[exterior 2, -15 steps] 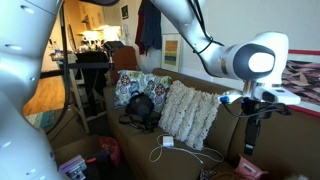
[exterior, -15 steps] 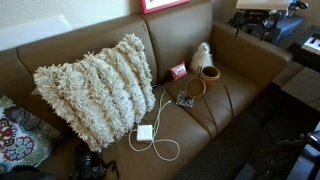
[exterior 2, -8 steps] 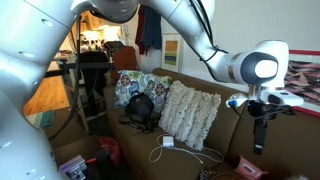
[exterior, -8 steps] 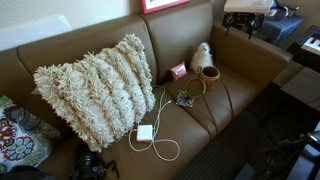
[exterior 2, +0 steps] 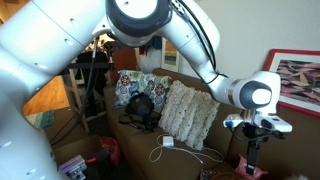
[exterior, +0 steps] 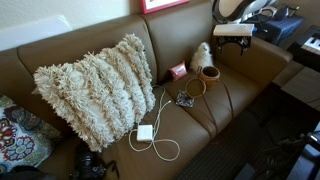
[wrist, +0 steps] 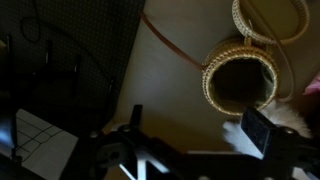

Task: Move the brown bag to the left

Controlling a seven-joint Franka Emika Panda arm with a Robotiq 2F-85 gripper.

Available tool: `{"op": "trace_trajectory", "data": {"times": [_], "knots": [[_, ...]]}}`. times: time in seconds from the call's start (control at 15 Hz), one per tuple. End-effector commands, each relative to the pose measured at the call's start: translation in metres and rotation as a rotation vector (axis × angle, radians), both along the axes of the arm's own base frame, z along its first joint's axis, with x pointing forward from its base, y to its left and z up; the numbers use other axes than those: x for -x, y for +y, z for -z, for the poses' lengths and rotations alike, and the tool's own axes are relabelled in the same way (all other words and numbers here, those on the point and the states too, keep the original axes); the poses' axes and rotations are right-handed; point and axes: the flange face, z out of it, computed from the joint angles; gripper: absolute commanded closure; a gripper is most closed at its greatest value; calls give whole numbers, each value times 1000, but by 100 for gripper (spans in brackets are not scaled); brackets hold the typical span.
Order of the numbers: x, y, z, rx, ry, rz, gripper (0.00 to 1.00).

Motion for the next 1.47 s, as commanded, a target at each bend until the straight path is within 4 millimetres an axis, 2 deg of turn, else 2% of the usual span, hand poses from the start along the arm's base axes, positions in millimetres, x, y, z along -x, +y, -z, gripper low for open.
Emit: {"op": "trace_trajectory", "data": {"times": [0.0,0.2,0.33,0.73,1.07,1.4], "knots": [[-18,7,62,22,63,9,0],[-29,20,103,20,75,0,0],[-38,29,114,-5,61,-9,0],[-84,54,90,-129,-124,-53,0],[-99,59,71,-120,-159,-78,0],[-102,52,79,-96,-161,-74,0]]}}
